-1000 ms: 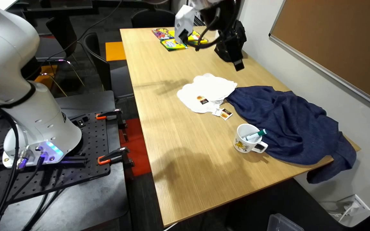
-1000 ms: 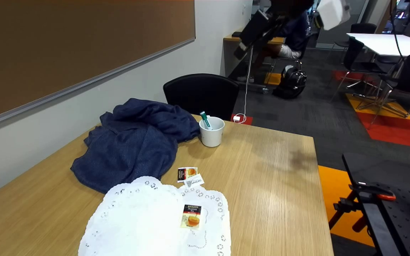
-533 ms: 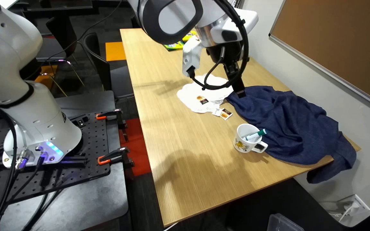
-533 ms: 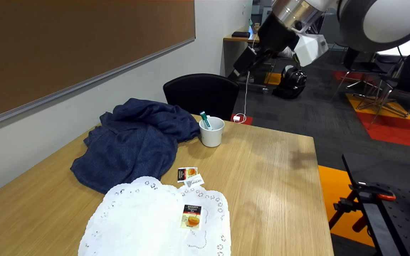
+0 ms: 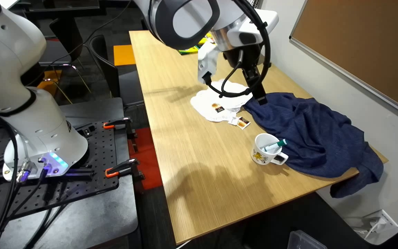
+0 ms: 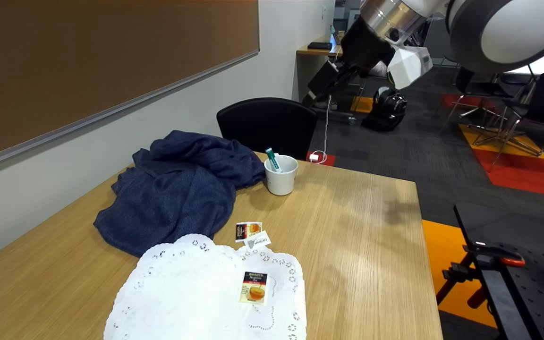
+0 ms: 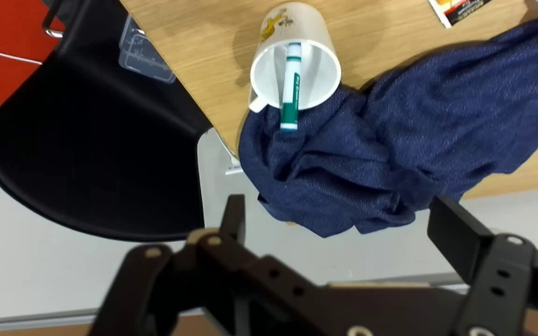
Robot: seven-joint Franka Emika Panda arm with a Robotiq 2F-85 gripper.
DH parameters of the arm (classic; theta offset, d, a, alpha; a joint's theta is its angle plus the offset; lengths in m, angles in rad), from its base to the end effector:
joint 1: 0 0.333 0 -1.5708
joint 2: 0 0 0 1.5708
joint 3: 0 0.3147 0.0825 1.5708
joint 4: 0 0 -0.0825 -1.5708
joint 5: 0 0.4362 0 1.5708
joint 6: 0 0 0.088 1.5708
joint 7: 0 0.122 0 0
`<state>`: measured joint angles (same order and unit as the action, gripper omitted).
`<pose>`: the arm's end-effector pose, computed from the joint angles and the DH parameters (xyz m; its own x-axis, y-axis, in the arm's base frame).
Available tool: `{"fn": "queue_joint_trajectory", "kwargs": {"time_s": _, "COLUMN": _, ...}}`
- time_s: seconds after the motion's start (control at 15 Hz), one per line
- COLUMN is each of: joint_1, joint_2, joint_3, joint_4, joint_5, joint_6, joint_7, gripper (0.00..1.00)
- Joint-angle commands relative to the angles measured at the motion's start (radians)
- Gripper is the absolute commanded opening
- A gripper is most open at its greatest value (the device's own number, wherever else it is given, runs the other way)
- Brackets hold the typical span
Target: Remove the marker from the mug cup
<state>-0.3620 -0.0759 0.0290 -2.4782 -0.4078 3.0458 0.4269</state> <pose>0.5318 -0.1521 0.3372 0.7446 -0.2782 0.6067 -0.3640 -0.9312 0.0198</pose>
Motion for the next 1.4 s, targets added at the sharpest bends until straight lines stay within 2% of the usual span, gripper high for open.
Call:
{"fn": "queue_joint_trajectory", "kwargs": {"time_s": 0.0, "joint_1": -0.093, "joint_2": 0.033, "joint_3": 0.021, "joint_4": 0.031, "joint_5": -0.243, "joint_6": 0.134, "joint_7": 0.193, "gripper": 1.00}}
{"fn": "queue_joint_trajectory", "kwargs": {"time_s": 0.13, "joint_1": -0.128, "joint_2": 0.051, "joint_3": 0.019, "joint_4": 0.061, "joint_5": -0.343, "joint_6": 0.166, "joint_7": 0.278, "gripper": 1.00}}
{"fn": "queue_joint_trajectory", "kwargs": {"time_s": 0.33, "joint_1": -0.144, "joint_2": 0.098, "joint_3": 0.012, "joint_4": 0.112, "joint_5": -0.421, "joint_6": 0.156, "joint_7": 0.369, "gripper": 1.00}}
{"fn": "queue_joint_trajectory", "kwargs": {"time_s": 0.87, "joint_1": -0.063, "joint_2": 0.326, "joint_3": -0.015, "joint_4": 0.211, "joint_5": -0.404, "joint_6": 0.120, "joint_7": 0.377, "gripper": 1.00}}
{"fn": "queue_joint_trajectory", "kwargs": {"time_s": 1.13, "joint_1": -0.023, "joint_2": 0.400, "joint_3": -0.051, "joint_4": 0.268, "joint_5": -0.400, "joint_6": 0.101, "joint_7": 0.377, "gripper": 1.00}}
{"fn": "queue_joint_trajectory", "kwargs": {"time_s": 1.33, "joint_1": -0.015, "joint_2": 0.444, "joint_3": -0.052, "joint_4": 0.299, "joint_5": -0.384, "joint_6": 0.078, "joint_7": 0.366, "gripper": 1.00}}
